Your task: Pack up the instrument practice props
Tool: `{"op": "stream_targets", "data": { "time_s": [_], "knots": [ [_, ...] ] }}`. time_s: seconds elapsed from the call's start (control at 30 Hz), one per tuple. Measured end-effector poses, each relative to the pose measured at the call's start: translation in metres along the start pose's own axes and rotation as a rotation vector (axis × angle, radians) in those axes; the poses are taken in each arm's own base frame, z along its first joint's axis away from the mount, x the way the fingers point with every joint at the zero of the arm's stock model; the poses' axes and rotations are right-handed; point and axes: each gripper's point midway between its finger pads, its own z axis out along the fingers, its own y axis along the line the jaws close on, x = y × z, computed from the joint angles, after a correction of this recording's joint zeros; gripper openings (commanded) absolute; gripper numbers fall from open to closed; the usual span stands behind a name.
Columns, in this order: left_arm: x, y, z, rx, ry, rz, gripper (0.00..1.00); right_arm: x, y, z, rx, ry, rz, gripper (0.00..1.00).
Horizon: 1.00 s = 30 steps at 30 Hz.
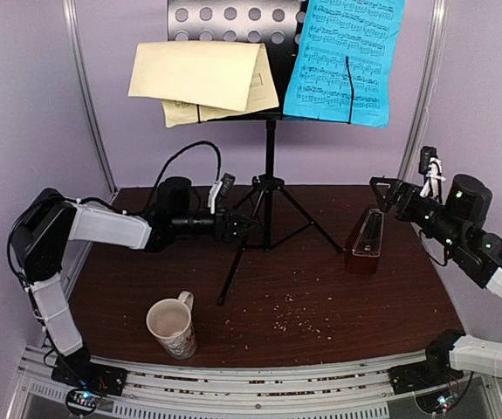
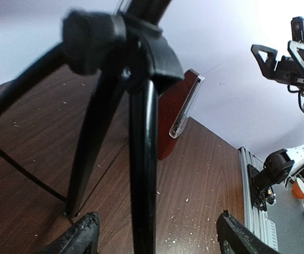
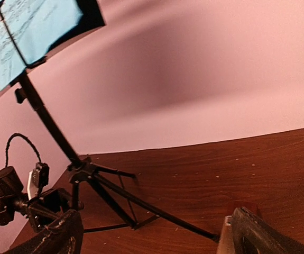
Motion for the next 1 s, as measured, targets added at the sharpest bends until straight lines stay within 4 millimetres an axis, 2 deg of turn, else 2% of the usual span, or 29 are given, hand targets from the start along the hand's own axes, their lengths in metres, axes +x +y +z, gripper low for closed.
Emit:
{"op": "stream_targets", "data": {
  "time_s": [0.07,0.13,0.2,0.3,0.37,0.43,0.47,0.5,0.53,0.57,0.67,0.77,1.0],
  "knots": [
    [-0.011,0.002,-0.021,-0.037,-0.043,-0.002,0.80,-0.004,0.018,0.001,-0.089,0.020,0.009,0.99],
    [-0.025,0.004,-0.043,-0.077,-0.099,0.002,0.72,-0.003,0.032,0.004,-0.155,0.045,0.015,0.98],
    [-0.038,0.008,-0.070,-0.126,-0.158,-0.001,0.65,0.000,0.047,0.007,-0.217,0.080,0.030,0.97],
    [-0.054,0.013,-0.107,-0.184,-0.236,-0.013,0.62,0.011,0.073,0.013,-0.307,0.129,0.048,0.94],
    [-0.064,0.011,-0.128,-0.207,-0.279,-0.023,0.62,0.020,0.098,0.016,-0.372,0.165,0.053,0.92],
    [-0.079,0.004,-0.146,-0.215,-0.323,-0.014,0.61,0.029,0.130,0.018,-0.439,0.205,0.043,0.85],
    [-0.086,-0.001,-0.152,-0.212,-0.341,-0.003,0.60,0.030,0.143,0.019,-0.461,0.215,0.032,0.82],
    [-0.096,-0.013,-0.161,-0.200,-0.366,0.015,0.59,0.021,0.165,0.020,-0.499,0.204,0.021,0.79],
    [-0.103,-0.022,-0.165,-0.190,-0.382,0.030,0.59,0.029,0.175,0.023,-0.515,0.224,0.012,0.76],
    [-0.109,-0.031,-0.170,-0.178,-0.397,0.047,0.59,0.028,0.191,0.025,-0.540,0.228,0.003,0.72],
    [-0.126,-0.056,-0.184,-0.149,-0.437,0.091,0.59,0.020,0.224,0.033,-0.587,0.218,-0.007,0.65],
    [-0.137,-0.075,-0.197,-0.125,-0.468,0.124,0.58,0.010,0.249,0.044,-0.618,0.203,-0.006,0.59],
    [-0.150,-0.099,-0.207,-0.075,-0.480,0.151,0.55,-0.011,0.281,0.061,-0.656,0.162,0.006,0.48]
  ]
}}
